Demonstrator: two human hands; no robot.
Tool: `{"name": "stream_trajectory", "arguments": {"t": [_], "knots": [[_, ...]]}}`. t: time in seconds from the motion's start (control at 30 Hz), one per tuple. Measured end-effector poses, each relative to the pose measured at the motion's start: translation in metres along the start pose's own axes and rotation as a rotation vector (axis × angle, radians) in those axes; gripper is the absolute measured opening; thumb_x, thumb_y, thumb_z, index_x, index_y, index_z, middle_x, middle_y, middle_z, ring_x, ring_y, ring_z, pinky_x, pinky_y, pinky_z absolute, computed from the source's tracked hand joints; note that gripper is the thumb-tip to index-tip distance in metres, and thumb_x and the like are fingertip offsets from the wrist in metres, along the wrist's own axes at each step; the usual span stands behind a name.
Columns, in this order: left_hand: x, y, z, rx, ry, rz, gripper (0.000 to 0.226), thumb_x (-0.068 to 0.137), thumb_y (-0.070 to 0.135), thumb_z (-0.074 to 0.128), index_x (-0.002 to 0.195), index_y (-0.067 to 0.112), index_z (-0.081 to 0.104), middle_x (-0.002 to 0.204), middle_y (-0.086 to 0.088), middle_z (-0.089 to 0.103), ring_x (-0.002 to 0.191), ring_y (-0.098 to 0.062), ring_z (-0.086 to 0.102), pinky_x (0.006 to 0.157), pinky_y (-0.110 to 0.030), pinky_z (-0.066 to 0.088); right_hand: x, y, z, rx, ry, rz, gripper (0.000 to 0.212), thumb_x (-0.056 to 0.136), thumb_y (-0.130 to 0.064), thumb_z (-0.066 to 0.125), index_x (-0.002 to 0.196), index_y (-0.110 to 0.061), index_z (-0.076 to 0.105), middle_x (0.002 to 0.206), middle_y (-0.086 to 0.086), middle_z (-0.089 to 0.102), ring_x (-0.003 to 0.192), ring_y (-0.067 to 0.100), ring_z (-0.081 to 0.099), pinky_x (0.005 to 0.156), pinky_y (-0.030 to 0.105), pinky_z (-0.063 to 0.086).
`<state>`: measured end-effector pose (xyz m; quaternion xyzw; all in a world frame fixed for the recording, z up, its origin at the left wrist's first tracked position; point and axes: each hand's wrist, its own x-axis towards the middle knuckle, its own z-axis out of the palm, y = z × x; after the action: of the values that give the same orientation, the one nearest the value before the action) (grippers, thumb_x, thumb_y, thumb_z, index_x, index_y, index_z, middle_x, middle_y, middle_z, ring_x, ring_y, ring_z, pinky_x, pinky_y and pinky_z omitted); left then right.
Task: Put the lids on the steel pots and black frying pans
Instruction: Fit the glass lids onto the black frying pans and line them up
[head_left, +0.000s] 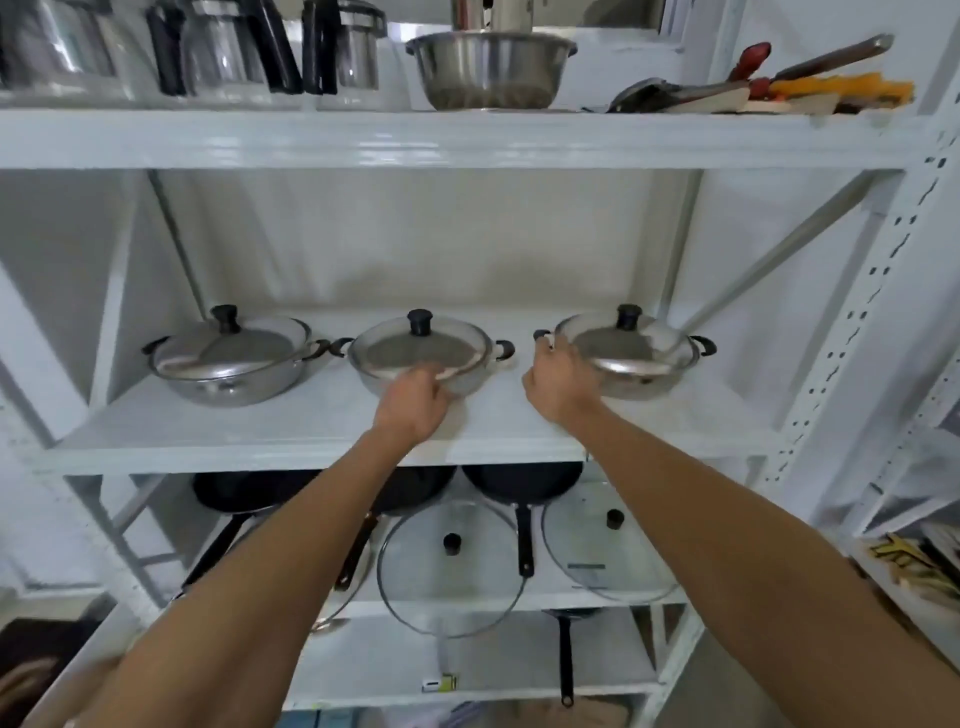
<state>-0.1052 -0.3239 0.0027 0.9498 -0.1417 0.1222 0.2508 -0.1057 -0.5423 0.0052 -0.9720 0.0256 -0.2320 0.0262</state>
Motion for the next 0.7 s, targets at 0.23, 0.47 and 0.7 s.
{"name": "stream_trajectory", "arguments": {"t": [0.23,0.47,0.7], "knots": [[-0.123,-0.101,-0.025,-0.066,-0.003,-0.083,0.042,0.093,0.011,0.046,0.133,0.008,0.058,0.127,-0.017,0.066,0.113,-0.037,0.062,0.097,-0.044,0.052,-0.1,-0.131,0.017,0.14,-0.028,0.001,0.033,0.094,-0.02,0.047,0.121,-0.001,0.053,0.106,0.016,0.056,0.091,0.032,0.058,0.063,0.037,0.041],[-0.209,-0.207,0.01,0.002,-0.175,-0.348,0.038,0.089,0.017,0.048,0.123,0.011,0.066,0.121,-0.017,0.069,0.11,-0.036,0.064,0.093,-0.039,0.051,-0.171,-0.193,0.072,0.169,-0.316,-0.021,0.023,0.097,-0.026,0.044,0.095,-0.008,0.059,0.101,0.015,0.065,0.09,0.037,0.066,0.068,0.035,0.042],[-0.241,-0.323,0.051,0.035,-0.157,-0.538,0.038,0.093,0.017,0.052,0.127,0.004,0.059,0.124,-0.021,0.065,0.11,-0.037,0.063,0.094,-0.043,0.052,-0.193,-0.278,0.177,0.284,-0.541,-0.035,0.032,0.096,-0.026,0.051,0.117,-0.005,0.061,0.12,0.018,0.061,0.109,0.036,0.061,0.085,0.038,0.049]]}}
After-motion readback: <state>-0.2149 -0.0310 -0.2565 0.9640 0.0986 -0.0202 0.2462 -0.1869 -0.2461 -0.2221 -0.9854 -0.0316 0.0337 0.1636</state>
